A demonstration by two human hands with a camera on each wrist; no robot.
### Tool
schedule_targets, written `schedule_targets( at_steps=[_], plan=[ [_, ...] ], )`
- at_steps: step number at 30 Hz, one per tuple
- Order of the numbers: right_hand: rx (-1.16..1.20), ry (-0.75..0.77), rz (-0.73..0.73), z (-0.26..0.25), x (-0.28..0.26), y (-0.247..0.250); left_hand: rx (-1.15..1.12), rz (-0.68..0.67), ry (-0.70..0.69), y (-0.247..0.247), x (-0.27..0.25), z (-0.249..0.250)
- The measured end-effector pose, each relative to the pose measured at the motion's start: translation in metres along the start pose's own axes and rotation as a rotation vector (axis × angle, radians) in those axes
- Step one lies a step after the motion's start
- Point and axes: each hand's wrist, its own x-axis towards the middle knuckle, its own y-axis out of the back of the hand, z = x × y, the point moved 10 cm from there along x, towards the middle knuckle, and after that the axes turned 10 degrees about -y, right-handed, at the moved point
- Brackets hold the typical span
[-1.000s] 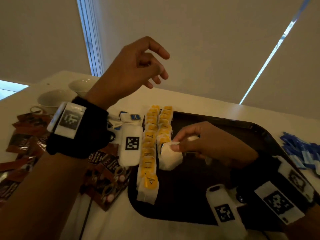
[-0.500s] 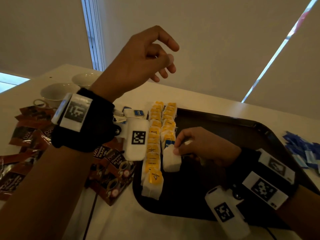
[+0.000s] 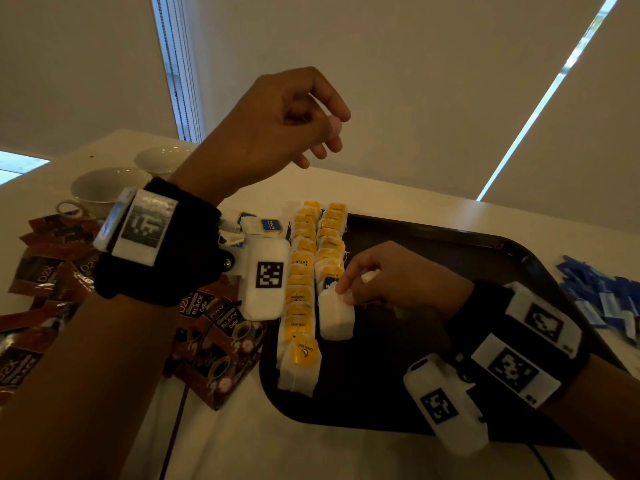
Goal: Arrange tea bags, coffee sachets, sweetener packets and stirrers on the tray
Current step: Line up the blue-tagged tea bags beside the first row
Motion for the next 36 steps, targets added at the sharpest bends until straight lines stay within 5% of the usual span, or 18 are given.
schedule_targets(
  at_steps=[6, 10, 14, 17, 28, 36],
  plan=[
    [-0.039, 0.011, -0.017, -0.003, -0.003, 0.004, 0.005, -0.013, 0.008, 0.0, -0.001, -0.002],
    [0.384, 0.107, -0.011, -0.01, -0.013, 0.023, -0.012, -0.08, 0.034, -0.009, -0.001, -0.004],
    [0.819, 0.192, -0.025, -0.017, -0.017, 0.041, 0.014, -0.361, 0.066, -0.05, -0.01, -0.008],
    [1.044, 0.244, -0.122, -0.026, -0.021, 0.045, -0.051, -0.438, 0.047, -0.071, -0.014, -0.006],
    [1.128, 0.257, -0.312, -0.028, -0.025, 0.046, -0.078, -0.294, -0.122, -0.078, -0.004, 0.007],
    [1.071, 0.154, -0.244, -0.007, -0.018, 0.052, -0.213, -0.131, 0.022, -0.063, -0.002, -0.001]
  ],
)
